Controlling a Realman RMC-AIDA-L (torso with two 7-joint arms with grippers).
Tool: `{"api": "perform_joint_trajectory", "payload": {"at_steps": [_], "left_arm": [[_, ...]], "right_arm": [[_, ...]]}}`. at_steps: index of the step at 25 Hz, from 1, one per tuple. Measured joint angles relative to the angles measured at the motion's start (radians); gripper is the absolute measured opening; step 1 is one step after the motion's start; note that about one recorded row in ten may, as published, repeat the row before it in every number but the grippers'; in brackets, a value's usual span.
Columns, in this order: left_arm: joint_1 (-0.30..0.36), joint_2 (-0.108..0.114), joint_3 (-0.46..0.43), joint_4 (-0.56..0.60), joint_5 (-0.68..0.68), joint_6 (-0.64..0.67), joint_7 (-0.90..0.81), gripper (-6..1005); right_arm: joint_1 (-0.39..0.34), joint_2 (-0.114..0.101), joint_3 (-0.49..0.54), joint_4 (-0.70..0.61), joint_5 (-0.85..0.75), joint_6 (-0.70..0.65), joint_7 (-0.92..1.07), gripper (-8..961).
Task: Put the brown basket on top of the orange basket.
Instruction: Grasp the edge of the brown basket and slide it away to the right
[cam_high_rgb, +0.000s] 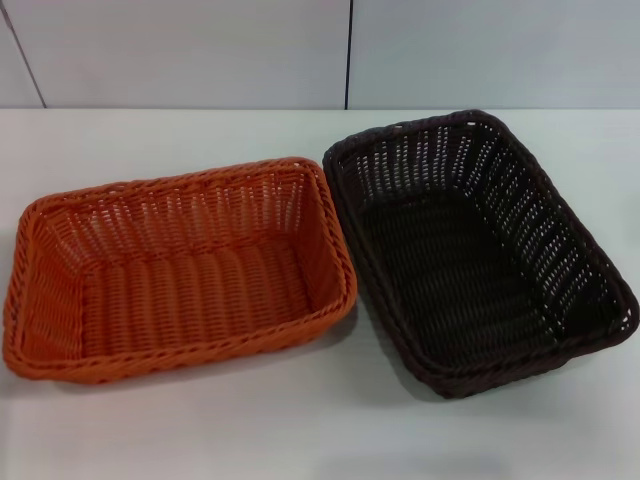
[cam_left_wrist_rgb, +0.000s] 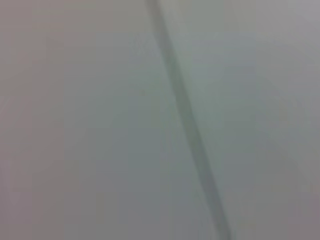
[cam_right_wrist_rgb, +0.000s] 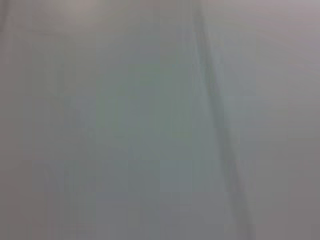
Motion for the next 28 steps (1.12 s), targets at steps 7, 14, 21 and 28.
{"api": "perform_joint_trajectory", "payload": {"at_steps": [7,14,21,28], "left_arm": [[-0.036,-0.003,0.083,0.489,-0.185,0.54,-0.167,801],[-0.091,-0.006,0.089,0.693,-0.292,0.607,-0.273,801],[-0.144,-0.006,0.087,0.813,-0.313,0.614,-0.328,801],[-0.154,-0.007,0.08,0.829,-0.327,0.598,-0.328,801]], "right_arm": [[0.004,-0.155,0.096,-0.556,-0.064,-0.834,0.0,717],[0.108,-0.03,0.558,-0.984,-0.123,-1.944,-0.106,717],[0.32,0.06,0.86,-1.068,-0.108,-2.805,-0.397,717],[0.421,0.049,0.887,-1.014,-0.101,-3.196,-0.575,717]]}}
